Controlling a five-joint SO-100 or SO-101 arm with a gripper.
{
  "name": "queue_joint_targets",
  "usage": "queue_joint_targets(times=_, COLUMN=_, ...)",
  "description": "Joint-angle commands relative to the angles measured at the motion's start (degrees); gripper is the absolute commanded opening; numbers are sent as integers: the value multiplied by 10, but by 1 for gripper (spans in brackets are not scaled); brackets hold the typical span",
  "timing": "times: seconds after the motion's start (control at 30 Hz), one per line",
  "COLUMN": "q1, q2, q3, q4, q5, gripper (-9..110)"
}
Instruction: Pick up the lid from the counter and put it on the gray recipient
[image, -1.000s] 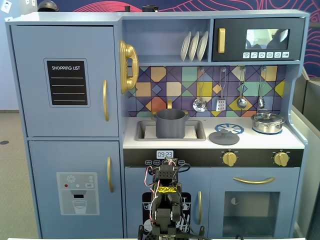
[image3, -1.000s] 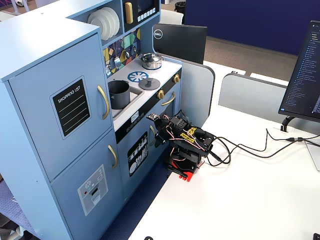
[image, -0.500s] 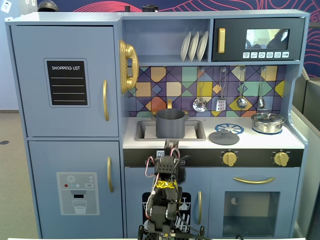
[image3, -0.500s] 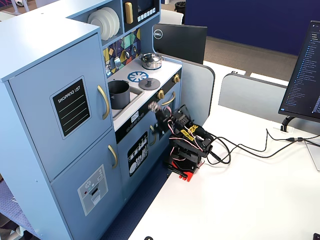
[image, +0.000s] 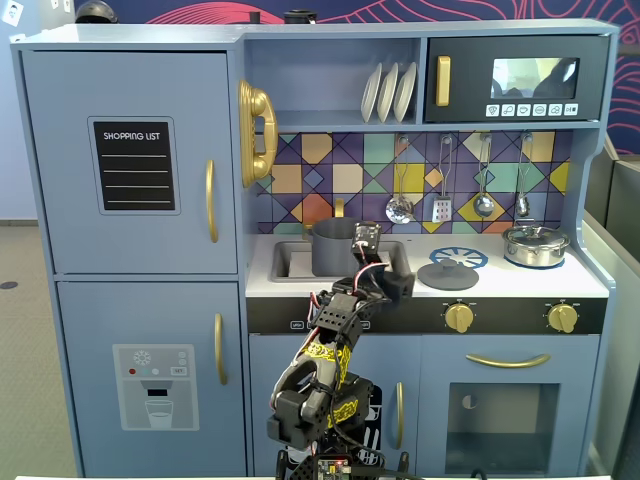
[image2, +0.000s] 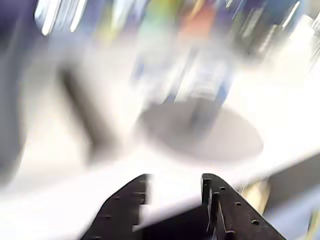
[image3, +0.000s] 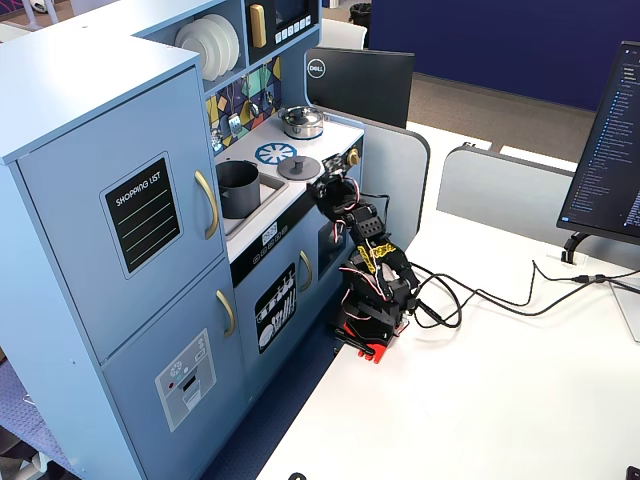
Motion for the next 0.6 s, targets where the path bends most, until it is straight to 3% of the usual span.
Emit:
queue_joint_targets(times=0.0, q1=47, q2=-58, q3=9, q4=-152, q5=25, gripper=23)
queue_joint_targets(times=0.23, q1=80, q2=-195, q3=18, q4=-298, q5=40, gripper=29)
queue_joint_targets(times=0.57, q1=75, q2=-410, q3=-123, q4=-387, q5=47, gripper=31)
